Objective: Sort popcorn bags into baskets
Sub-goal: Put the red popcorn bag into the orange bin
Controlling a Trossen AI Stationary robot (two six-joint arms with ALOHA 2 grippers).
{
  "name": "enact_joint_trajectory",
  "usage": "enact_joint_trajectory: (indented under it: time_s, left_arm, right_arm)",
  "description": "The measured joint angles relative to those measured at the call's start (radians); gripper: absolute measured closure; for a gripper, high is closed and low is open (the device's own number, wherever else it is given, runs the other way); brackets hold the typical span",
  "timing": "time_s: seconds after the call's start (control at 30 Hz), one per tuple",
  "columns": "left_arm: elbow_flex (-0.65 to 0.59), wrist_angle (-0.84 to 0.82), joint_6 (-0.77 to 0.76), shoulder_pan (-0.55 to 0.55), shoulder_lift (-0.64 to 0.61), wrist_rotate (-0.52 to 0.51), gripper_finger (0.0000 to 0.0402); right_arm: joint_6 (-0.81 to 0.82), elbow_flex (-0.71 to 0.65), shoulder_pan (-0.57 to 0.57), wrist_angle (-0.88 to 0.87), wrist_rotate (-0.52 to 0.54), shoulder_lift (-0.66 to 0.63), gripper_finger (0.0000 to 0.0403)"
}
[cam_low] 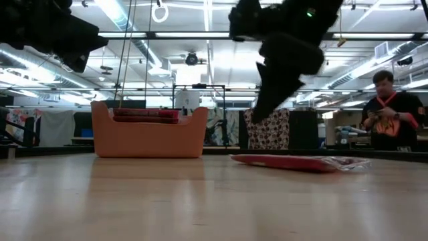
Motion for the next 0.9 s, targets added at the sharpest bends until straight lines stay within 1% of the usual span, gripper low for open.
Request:
enact_joint_trajectory:
  time_s: [0.2, 0.3, 0.37, 0.5, 0.6, 0.67, 0.77, 0.9]
  left_arm:
    - [0.000, -0.013, -0.034, 0.000, 0.000, 0.000, 0.0285]
    - [0.000, -0.015, -0.034, 0.000, 0.000, -0.001, 0.0285]
    - [0.000, -0.015, -0.033, 0.003, 0.000, -0.001, 0.0285]
    - [0.000, -0.016, -0.032, 0.004, 0.000, -0.002, 0.0285]
    - [0.000, -0.019, -0.030, 0.004, 0.000, -0.002, 0.0285]
    - [0.000, -0.022, -0.030, 0.004, 0.000, -0.002, 0.0285]
    - [0.000, -0.025, -0.030, 0.004, 0.000, -0.002, 0.0285]
    - [0.000, -0.031, -0.030, 0.004, 0.000, -0.002, 0.0285]
  right_arm:
    - [0.057, 0.000, 0.041, -0.015, 0.015, 0.077, 0.0287]
    - [0.096, -0.001, 0.043, -0.056, 0.000, 0.088, 0.0274]
    - [0.116, -0.001, 0.042, -0.074, -0.001, 0.089, 0.0258]
    - [0.120, 0.000, 0.032, -0.062, 0.000, 0.090, 0.0211]
    - [0.143, 0.000, 0.029, -0.070, 0.055, 0.090, 0.0177]
    - [0.144, -0.003, 0.029, -0.060, 0.081, 0.090, 0.0162]
    - [0.154, -0.026, 0.029, -0.028, 0.102, 0.090, 0.0157]
    - [0.196, -0.055, 0.029, -0.019, 0.132, 0.090, 0.0165]
